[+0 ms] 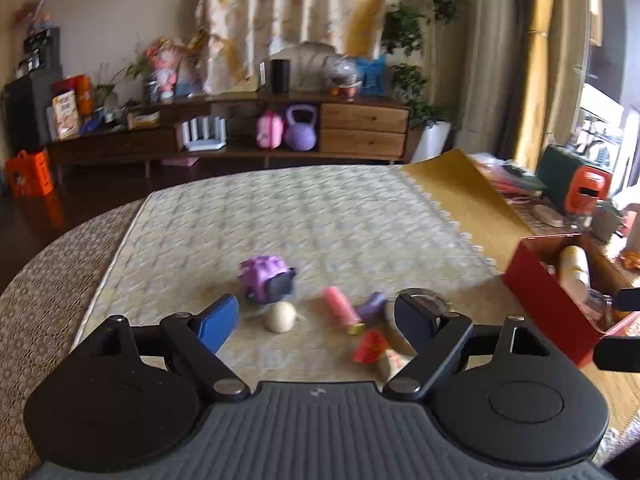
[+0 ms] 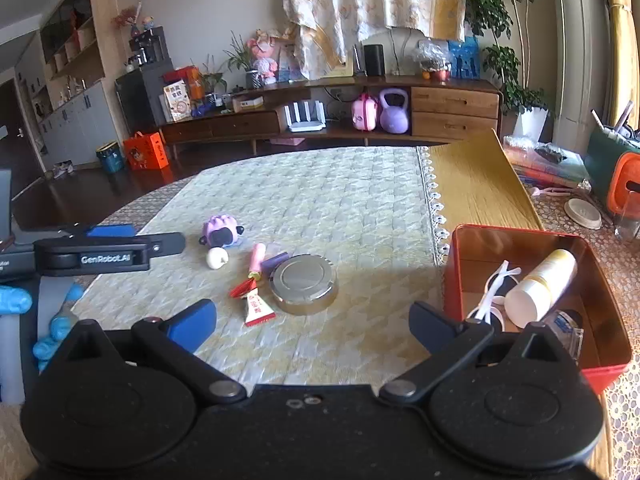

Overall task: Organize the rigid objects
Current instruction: 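Withdraw both tools from the red tin toward the remaining loose items, then grasp the silver round lid with the right gripper while the left grasps the cream ball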

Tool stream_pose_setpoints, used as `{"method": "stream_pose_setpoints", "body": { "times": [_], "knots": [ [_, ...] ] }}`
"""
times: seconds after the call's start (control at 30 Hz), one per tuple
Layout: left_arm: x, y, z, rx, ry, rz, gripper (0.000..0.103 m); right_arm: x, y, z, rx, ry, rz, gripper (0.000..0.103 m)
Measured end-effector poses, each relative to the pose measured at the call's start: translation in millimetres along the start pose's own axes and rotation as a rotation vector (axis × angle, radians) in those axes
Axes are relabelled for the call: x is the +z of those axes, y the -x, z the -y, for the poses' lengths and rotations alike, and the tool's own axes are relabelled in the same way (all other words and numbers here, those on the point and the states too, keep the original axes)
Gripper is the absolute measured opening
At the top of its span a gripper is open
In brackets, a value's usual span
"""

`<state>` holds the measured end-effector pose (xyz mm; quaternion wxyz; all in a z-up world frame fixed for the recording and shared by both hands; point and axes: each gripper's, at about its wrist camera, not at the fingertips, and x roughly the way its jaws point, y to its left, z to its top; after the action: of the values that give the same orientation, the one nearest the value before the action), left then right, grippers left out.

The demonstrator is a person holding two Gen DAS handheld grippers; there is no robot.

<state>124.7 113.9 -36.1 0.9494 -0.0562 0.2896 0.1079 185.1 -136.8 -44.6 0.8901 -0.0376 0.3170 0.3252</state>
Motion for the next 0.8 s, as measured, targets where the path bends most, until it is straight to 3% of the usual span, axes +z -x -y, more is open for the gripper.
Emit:
{"method": "stream_pose_setpoints", "body": {
  "times": [0.57,0.8],
  "knots": [
    [-23,-74,-23,0.075,0.053,-0.101,0.085,17,-97,-14,-0.081,0.062,-0.119,0.103],
    [-26,-96,-24,0.086,0.065,-0.107,0.085,19,-134,-23,-0.102,0.073,-0.169,0.102]
  ]
}}
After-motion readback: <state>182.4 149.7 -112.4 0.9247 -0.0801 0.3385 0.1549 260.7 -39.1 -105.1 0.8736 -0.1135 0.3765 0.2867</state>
